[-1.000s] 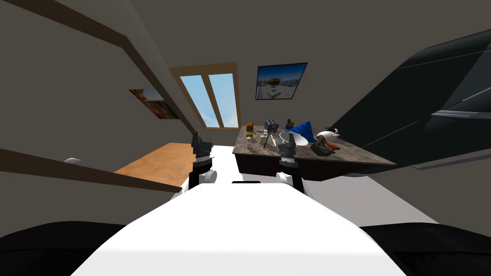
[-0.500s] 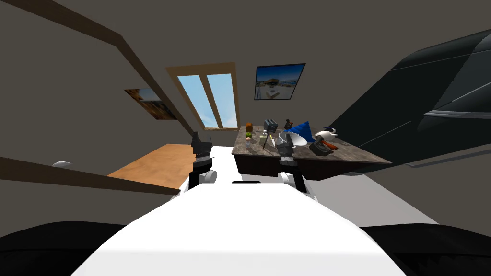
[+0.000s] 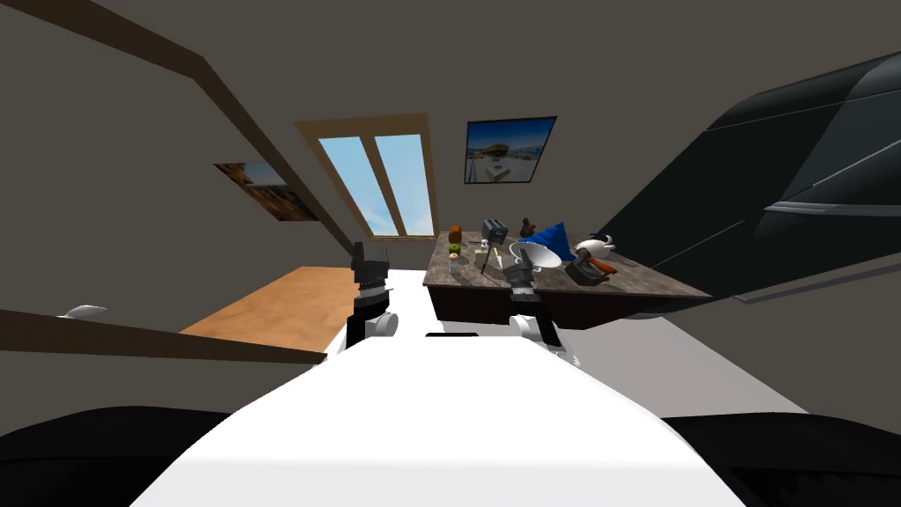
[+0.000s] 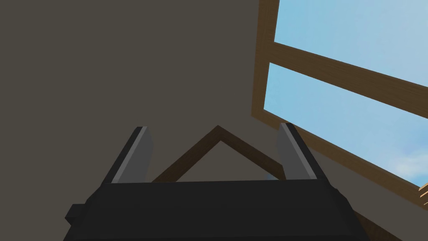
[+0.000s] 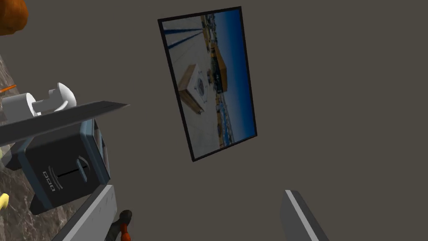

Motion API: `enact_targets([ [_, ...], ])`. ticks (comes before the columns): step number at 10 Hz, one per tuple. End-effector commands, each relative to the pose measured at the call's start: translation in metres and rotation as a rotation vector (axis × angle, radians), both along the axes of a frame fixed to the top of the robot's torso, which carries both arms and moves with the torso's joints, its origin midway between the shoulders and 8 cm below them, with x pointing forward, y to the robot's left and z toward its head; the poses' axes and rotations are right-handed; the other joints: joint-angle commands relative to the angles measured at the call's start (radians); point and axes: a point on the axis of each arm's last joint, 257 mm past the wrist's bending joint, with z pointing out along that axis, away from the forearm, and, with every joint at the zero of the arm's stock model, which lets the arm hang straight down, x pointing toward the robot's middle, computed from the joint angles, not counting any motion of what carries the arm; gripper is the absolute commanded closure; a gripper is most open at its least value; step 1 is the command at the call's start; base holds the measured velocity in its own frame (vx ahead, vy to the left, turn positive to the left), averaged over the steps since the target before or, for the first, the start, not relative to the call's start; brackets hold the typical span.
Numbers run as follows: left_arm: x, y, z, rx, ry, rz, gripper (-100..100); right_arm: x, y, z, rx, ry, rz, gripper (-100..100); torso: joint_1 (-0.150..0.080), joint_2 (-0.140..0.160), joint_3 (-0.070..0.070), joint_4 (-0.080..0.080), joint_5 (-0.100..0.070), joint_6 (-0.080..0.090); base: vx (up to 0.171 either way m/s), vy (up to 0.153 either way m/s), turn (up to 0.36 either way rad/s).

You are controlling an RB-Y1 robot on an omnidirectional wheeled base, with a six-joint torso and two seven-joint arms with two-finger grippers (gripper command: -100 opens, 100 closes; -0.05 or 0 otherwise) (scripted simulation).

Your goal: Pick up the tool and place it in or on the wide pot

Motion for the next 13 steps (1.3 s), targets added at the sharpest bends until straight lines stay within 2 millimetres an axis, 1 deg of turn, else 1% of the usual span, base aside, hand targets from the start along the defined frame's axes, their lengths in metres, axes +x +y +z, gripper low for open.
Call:
enact_targets([
  [1, 0.000, 0.000, 0.000, 0.000, 0.000, 0.000, 0, 0.007, -0.001, -0.011, 0.064, 0.034, 0.026, -100, 0.000, 0.000, 0.000, 0.000, 0.000, 0.000, 0.027, -0.002, -0.044],
  [7, 0.000, 0.000, 0.000, 0.000, 0.000, 0.000, 0, 0.032, 0.000, -0.057, 0.346, 0.169, 0.122, -100, 0.000, -0.001, 0.000, 0.000, 0.000, 0.000, 0.034, -0.006, -0.049],
  [13, 0.000, 0.000, 0.000, 0.000, 0.000, 0.000, 0, 0.053, 0.014, -0.104, 0.653, 0.302, 0.217, -100, 0.000, 0.000, 0.000, 0.000, 0.000, 0.000, 0.030, -0.001, -0.051],
])
